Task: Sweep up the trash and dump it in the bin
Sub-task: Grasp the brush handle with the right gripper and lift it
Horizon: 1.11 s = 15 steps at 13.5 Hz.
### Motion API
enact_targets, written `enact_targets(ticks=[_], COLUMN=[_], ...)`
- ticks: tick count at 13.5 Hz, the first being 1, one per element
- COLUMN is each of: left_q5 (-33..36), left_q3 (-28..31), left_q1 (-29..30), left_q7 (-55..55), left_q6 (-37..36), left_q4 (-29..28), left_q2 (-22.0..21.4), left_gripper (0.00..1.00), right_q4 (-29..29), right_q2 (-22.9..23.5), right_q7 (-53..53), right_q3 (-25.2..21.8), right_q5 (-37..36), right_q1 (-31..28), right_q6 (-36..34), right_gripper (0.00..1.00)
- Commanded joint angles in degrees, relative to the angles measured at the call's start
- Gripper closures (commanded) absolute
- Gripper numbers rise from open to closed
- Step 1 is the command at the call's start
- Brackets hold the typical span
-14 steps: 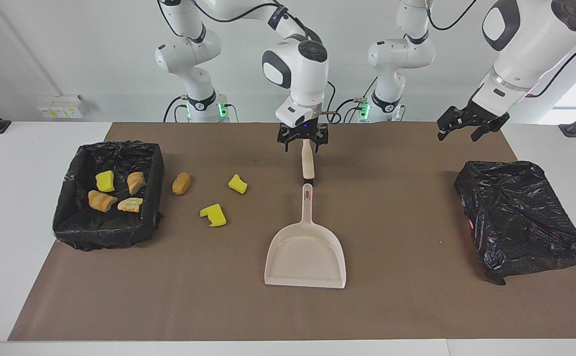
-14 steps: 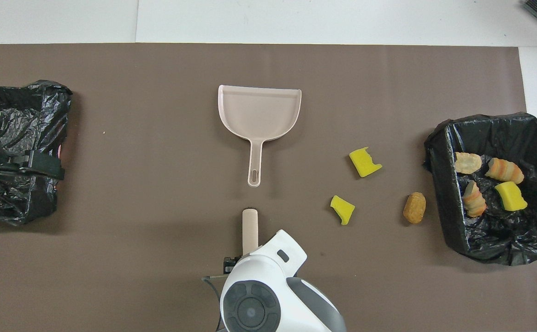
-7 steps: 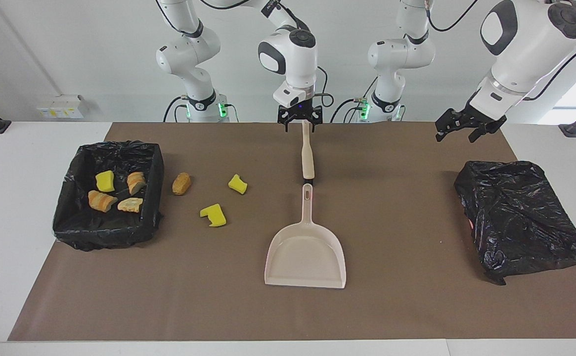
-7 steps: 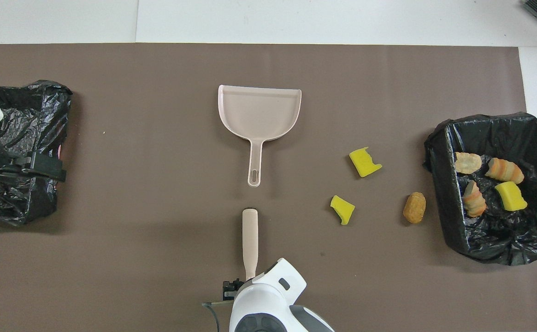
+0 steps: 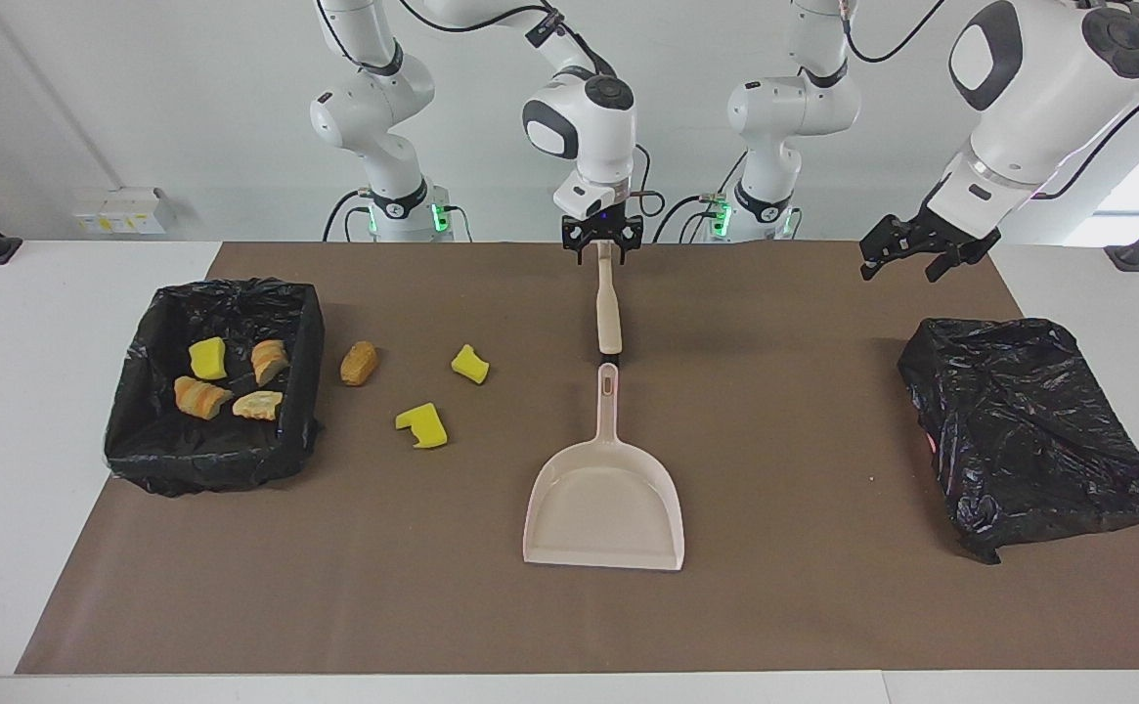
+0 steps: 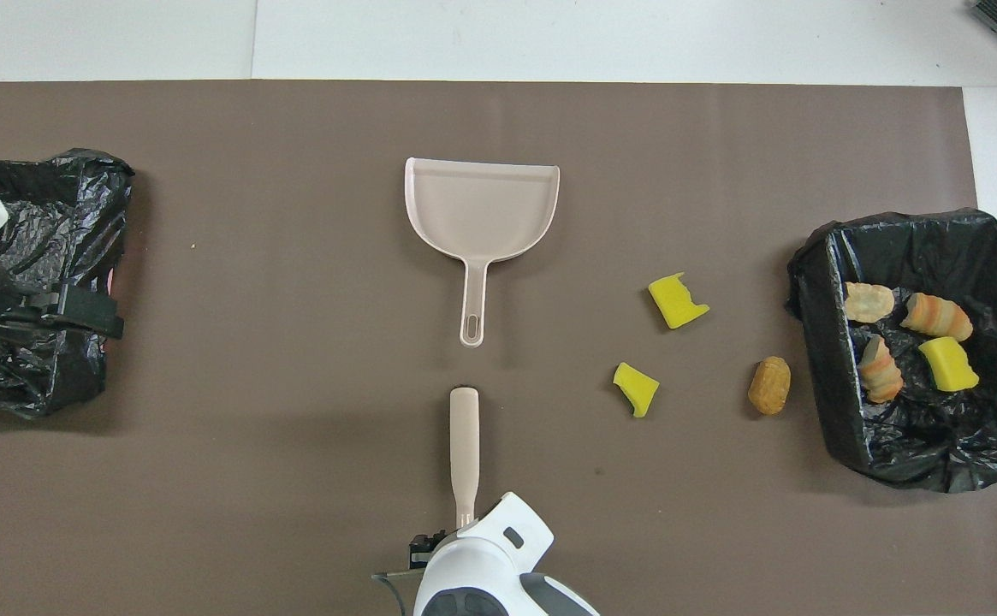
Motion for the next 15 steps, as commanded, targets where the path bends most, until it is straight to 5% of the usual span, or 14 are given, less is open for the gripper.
enact_targets(ticks=[1, 7, 9, 12, 15], left_q5=[0.7, 0.7, 0.7, 0.7, 0.7], left_q3=[0.9, 0.9, 0.9, 0.9, 0.9], left_q1=[-1.1, -1.1, -1.1, -1.1, -1.1], left_q7=[0.6, 0.6, 0.6, 0.6, 0.6], left_q6=[-0.2, -0.2, -0.2, -0.1, -0.1], left_q4=[-1.5, -1.5, -1.5, -1.5, -1.5], left_q2=[-1.6, -1.5, -1.5, -1.5, -1.5], left_gripper=[0.00, 0.00, 0.00, 0.00, 0.00], right_q4=[-0.5, -0.5, -0.5, 0.2, 2.4], right_q2=[0.8, 0.8, 0.9, 1.3, 1.1], right_q7=[-1.0, -3.0, -3.3, -4.2, -4.2], right_q3=[0.0, 0.0, 0.0, 0.0, 0.0], right_q5=[1.2, 1.2, 1.3, 1.3, 1.5], right_q1=[-0.1, -0.1, -0.1, -0.1, -0.2], right_q6=[1.4, 1.6, 1.6, 1.6, -1.9], right_gripper=[0.30, 0.40, 0.56, 0.96, 1.00])
